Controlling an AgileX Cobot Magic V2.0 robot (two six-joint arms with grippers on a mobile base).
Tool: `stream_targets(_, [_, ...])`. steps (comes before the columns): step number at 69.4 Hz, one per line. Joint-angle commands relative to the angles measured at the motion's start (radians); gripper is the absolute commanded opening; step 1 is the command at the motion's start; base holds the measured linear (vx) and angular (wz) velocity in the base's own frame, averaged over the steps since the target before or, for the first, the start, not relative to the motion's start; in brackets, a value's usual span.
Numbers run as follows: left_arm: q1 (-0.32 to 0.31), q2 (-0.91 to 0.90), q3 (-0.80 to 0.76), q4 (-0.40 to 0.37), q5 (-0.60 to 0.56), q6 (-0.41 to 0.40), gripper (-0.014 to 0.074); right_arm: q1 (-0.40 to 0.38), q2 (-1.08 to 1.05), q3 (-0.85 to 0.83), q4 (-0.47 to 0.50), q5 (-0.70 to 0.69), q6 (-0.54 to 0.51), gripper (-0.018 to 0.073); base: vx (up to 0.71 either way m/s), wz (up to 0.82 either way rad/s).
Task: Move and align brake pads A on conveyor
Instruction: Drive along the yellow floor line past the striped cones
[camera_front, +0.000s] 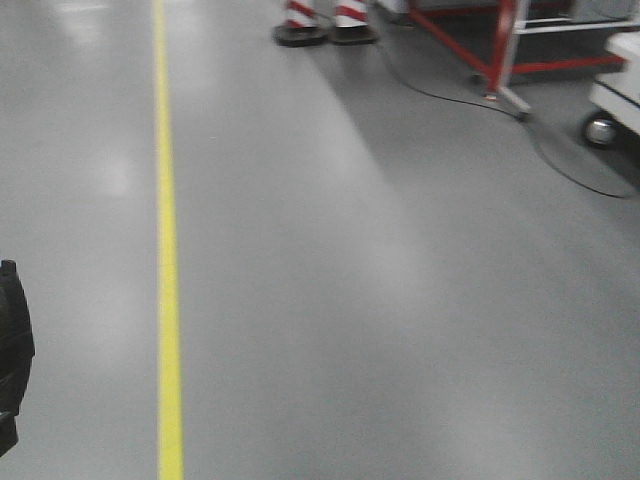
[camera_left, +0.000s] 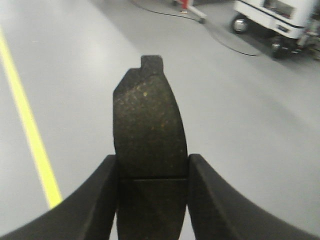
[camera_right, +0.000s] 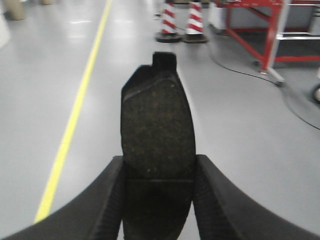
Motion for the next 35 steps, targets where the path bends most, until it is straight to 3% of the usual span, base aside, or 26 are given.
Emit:
stream_targets(1, [-0.004,-0.001,-0.029,0.017,-0.087,-0.009,-0.0006,-0.008,0.005,-0.028,-0.011,-0.101,-0.009,-0.0004,0.00,0.86])
stream_targets(15, [-0.004,-0.001,-0.029,0.017,-0.087,-0.009,-0.0006,-0.008,0.005,-0.028,-0.011,-0.101,-0.009,-0.0004,0.06,0.67])
stream_targets(35, [-0.004,-0.001,-0.029,0.017,-0.087,-0.009,-0.0006,-0.008,0.005,-0.028,-0.011,-0.101,-0.009,-0.0004,0.20,0.40])
